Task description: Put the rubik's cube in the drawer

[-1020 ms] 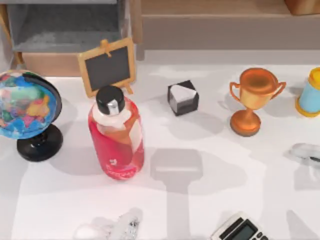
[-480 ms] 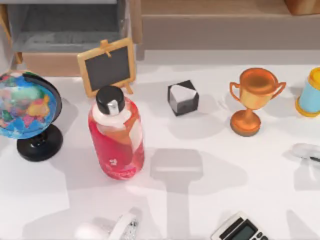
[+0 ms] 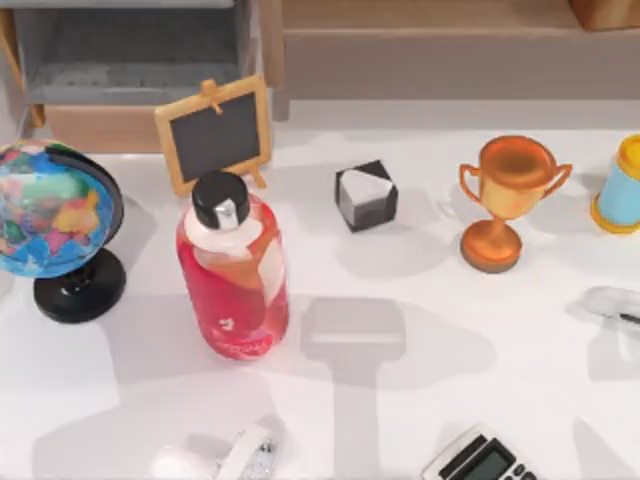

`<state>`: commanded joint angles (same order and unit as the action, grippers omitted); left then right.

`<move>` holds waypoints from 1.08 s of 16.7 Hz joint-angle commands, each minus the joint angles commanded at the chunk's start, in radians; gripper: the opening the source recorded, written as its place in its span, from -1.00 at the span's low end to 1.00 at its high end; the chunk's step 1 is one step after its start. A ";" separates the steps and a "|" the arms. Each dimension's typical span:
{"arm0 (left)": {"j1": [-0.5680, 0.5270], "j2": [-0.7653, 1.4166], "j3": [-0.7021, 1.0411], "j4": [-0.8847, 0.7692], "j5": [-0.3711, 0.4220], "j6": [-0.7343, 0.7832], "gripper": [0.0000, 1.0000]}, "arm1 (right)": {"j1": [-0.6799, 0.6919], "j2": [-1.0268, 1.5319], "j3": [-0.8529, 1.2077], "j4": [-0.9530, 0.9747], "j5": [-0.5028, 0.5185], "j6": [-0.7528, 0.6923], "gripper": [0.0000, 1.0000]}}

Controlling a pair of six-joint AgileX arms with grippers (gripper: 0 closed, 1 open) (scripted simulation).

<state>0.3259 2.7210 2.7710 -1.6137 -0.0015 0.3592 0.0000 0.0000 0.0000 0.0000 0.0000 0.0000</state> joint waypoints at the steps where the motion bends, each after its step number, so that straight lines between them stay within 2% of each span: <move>1: 0.000 0.000 0.000 0.000 0.000 0.000 -0.85 | 0.000 0.000 0.000 0.000 0.000 0.000 1.00; 13: 0.000 0.000 0.000 0.000 0.000 0.000 0.96 | 0.000 0.000 0.000 0.000 0.000 0.000 1.00; 18: 0.000 0.000 0.000 0.000 0.000 0.000 1.00 | 0.000 0.000 0.000 0.000 0.000 0.000 1.00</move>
<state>0.3259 2.7210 2.7710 -1.6137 -0.0015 0.3592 0.0000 0.0000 0.0000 0.0000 0.0000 0.0000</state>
